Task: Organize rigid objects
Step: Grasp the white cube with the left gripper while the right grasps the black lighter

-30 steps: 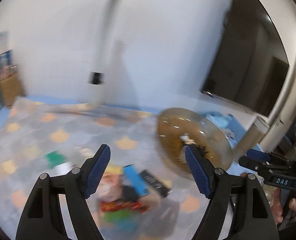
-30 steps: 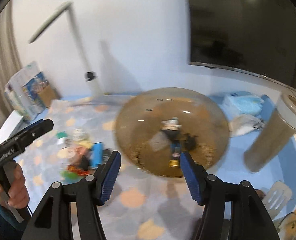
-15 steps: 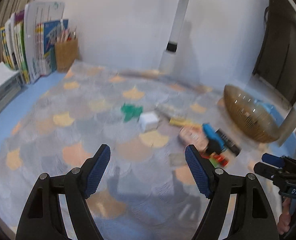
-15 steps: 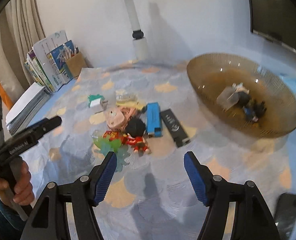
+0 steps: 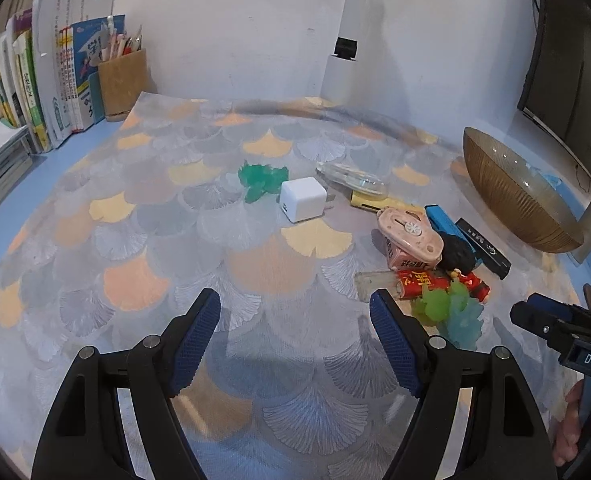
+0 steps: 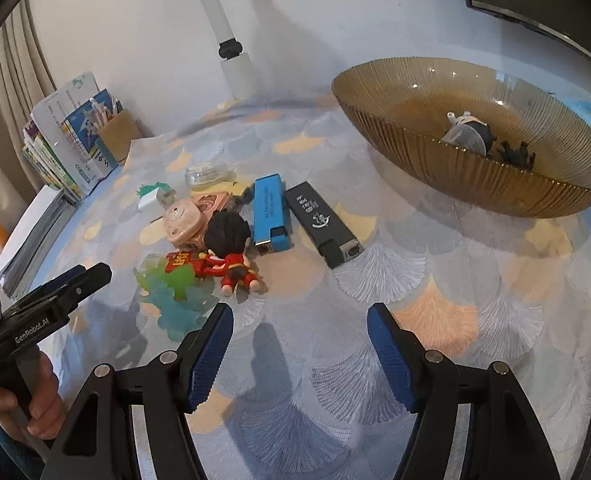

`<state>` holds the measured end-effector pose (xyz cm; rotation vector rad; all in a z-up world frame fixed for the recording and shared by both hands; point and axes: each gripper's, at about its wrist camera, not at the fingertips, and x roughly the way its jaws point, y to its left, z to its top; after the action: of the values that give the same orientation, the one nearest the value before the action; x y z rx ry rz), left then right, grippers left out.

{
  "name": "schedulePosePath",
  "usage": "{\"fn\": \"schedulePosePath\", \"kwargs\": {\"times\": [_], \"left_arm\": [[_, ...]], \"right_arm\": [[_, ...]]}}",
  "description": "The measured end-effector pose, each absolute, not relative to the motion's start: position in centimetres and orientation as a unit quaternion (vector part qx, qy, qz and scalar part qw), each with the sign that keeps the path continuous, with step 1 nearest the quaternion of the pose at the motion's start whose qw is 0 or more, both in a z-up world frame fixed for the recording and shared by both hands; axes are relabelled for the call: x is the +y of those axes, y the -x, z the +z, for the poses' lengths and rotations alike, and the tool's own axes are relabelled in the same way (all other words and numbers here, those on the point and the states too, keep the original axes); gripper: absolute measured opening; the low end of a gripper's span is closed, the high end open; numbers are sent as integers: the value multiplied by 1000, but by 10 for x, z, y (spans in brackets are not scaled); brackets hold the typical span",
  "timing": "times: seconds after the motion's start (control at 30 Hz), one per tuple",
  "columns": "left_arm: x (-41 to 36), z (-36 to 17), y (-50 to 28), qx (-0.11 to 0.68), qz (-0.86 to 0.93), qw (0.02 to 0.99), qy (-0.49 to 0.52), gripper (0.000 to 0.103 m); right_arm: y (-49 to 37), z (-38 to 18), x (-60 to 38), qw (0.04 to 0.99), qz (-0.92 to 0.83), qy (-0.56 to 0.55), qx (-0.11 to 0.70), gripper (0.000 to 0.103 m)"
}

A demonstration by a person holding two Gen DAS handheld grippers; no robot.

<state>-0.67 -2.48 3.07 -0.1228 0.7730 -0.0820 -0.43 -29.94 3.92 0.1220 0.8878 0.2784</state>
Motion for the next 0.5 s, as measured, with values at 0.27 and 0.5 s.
{"fn": "schedulePosePath", "kwargs": {"times": [0.27,0.5], "left_arm": [[-15,31,4,383,-47,918,89,76],[-15,62,-27,387,-78,918,27,76]], "right_arm": [[5,39,-294,893,133,-42,428,68],[-13,59,-296,889,113,2,443,68]]}}
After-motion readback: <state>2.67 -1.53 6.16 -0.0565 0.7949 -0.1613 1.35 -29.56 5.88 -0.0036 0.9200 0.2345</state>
